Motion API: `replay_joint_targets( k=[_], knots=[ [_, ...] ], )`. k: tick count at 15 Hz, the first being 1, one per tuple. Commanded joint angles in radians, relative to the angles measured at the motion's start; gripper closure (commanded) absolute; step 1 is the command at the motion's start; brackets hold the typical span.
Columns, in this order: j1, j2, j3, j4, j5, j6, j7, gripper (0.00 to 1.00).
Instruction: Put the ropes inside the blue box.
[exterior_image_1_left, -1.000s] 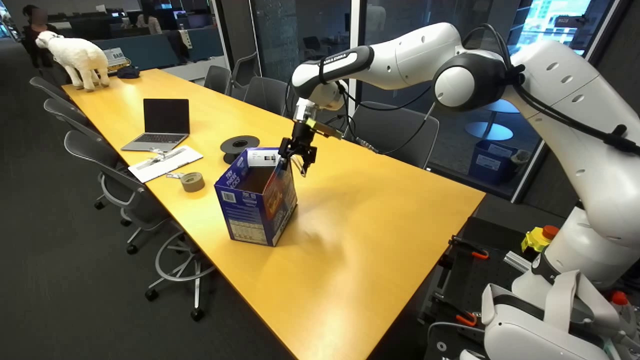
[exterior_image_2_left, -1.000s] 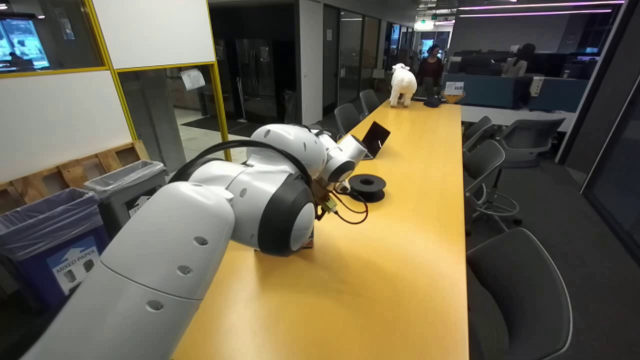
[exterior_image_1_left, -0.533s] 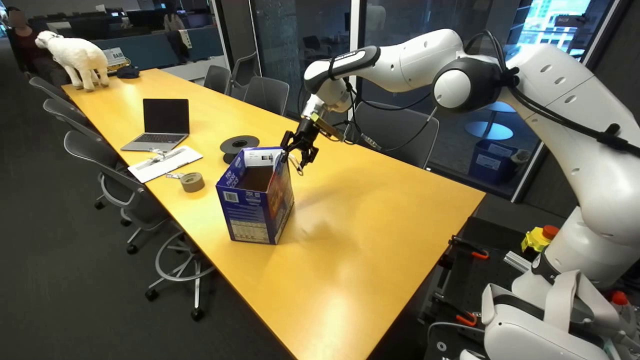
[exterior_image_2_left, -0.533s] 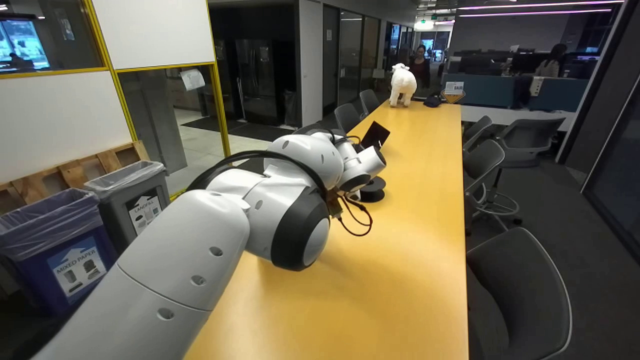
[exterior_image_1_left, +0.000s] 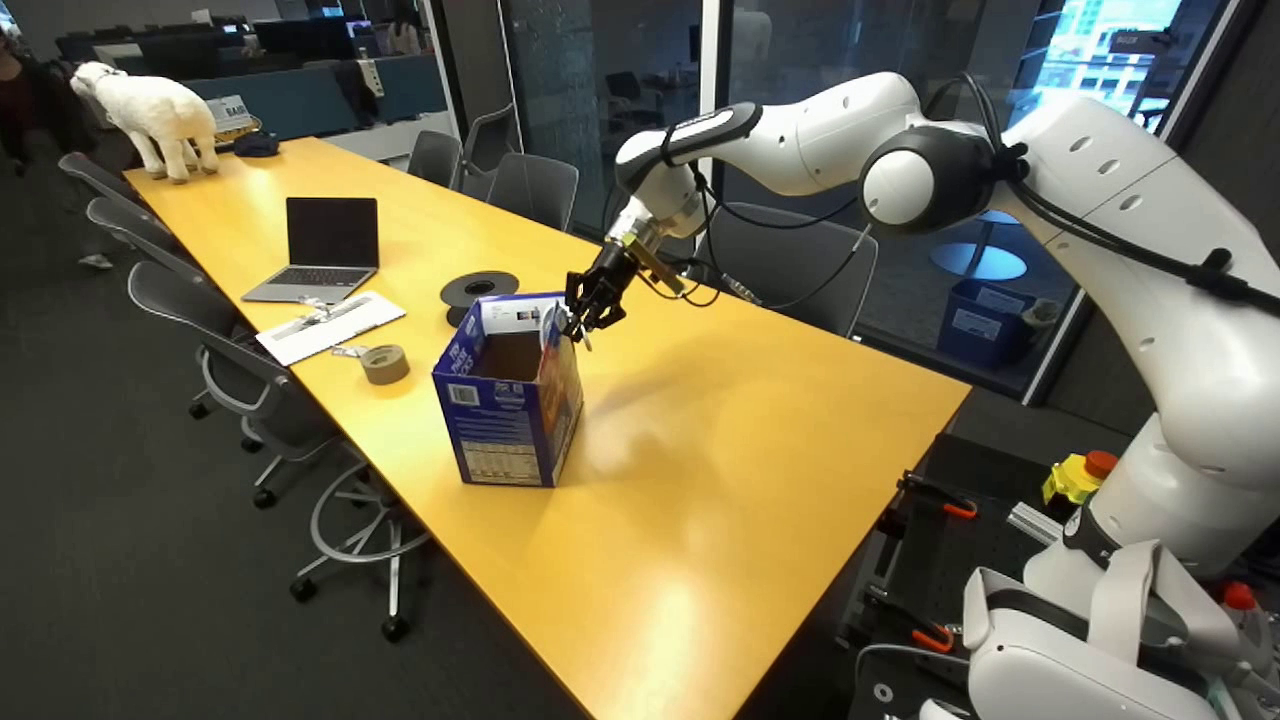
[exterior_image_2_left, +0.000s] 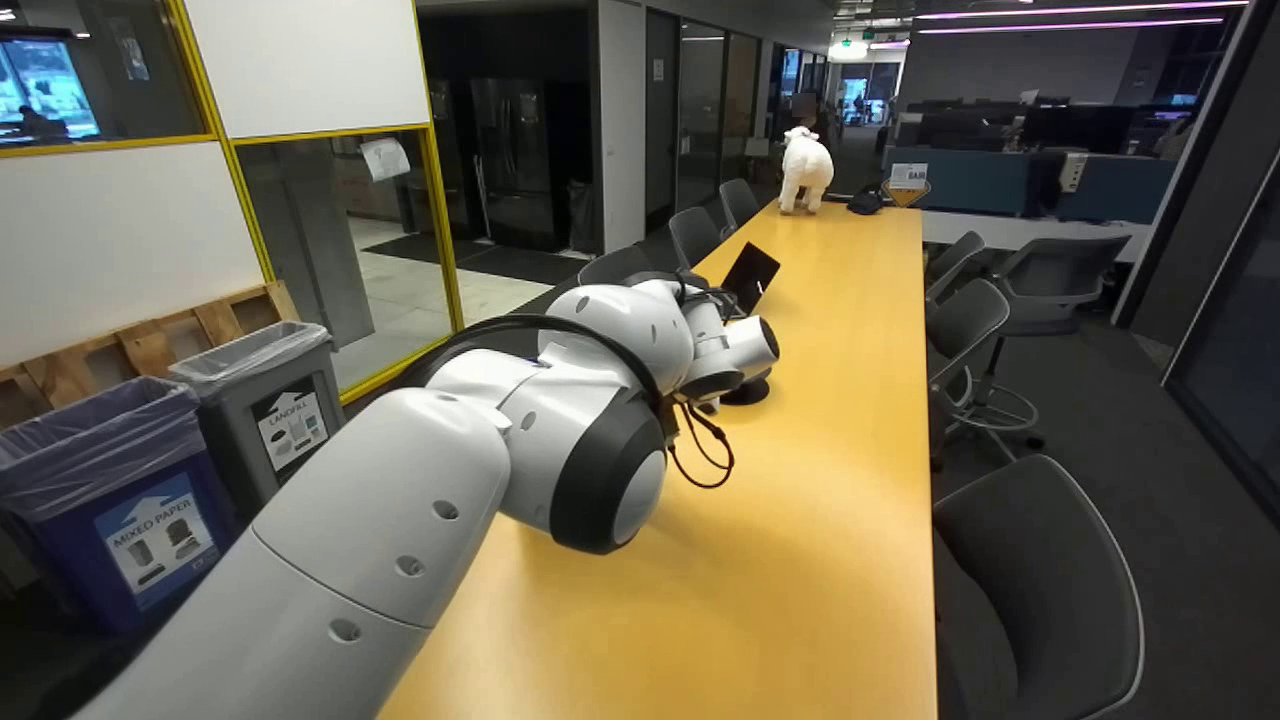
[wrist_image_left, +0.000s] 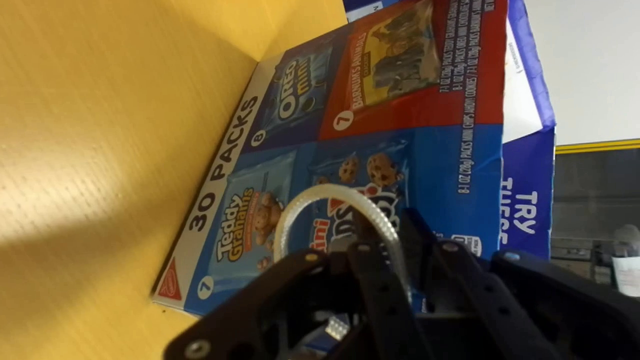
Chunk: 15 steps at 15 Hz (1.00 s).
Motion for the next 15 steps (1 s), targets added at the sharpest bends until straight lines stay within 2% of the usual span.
replay_joint_targets(
  k=[1, 9, 14, 15],
  knots=[
    [-0.003, 0.025, 0.004, 0.045, 0.051, 0.0, 0.004, 1.0],
    [-0.007, -0.019, -0.014, 0.091, 0.149, 0.003, 0.106, 0.99],
    [0.033, -0.06, -0.024, 0.178, 0.133, 0.03, 0.193, 0.99],
    [0.041, -0.07, -0.008, 0.19, 0.119, 0.042, 0.21, 0.99]
  ],
)
